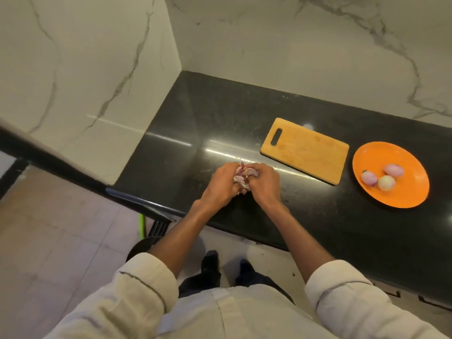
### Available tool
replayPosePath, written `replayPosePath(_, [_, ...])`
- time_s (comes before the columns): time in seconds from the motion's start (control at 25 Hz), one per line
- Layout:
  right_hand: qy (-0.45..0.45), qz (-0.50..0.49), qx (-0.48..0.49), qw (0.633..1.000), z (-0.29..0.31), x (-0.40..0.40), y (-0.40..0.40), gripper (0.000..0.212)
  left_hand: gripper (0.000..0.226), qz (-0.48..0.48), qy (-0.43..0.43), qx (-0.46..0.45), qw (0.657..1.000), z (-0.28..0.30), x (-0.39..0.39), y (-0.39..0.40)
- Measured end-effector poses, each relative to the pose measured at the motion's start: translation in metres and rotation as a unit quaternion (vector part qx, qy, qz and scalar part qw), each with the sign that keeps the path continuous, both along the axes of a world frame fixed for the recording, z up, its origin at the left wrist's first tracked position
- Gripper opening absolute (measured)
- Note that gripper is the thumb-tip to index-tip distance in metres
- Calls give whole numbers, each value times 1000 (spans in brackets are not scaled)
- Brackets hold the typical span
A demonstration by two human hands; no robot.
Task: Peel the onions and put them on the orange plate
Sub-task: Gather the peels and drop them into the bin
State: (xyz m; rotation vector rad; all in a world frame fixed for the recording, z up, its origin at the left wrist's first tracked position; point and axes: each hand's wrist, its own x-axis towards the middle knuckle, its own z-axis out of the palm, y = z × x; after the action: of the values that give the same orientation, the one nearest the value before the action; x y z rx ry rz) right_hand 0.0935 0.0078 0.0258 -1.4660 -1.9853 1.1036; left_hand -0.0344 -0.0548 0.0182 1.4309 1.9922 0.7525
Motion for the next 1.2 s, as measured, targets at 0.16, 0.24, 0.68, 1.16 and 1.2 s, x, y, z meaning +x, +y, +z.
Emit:
replayPosePath(0.16, [33, 82, 13, 996, 19, -32, 0, 26, 32, 96, 16, 48, 994, 18, -21, -26])
replayPosePath(0.24, [49, 142, 17, 989, 25, -56, -18, 29, 34, 154, 35, 49, 986, 24, -37, -56])
replayPosePath(0.68, [5, 363, -61, 930, -44, -183, -234, 26, 28, 402, 12, -85, 912, -25, -107, -306])
replayPosePath(1.16, [-179, 380, -113, 900, -306, -287, -353, 35, 61, 345, -54, -245, 905, -303, -203, -417])
replayPosePath(1.2, [-200, 391, -113, 891, -330, -291, -356, 36, 68, 332, -59, -261, 904, -326, -209, -421])
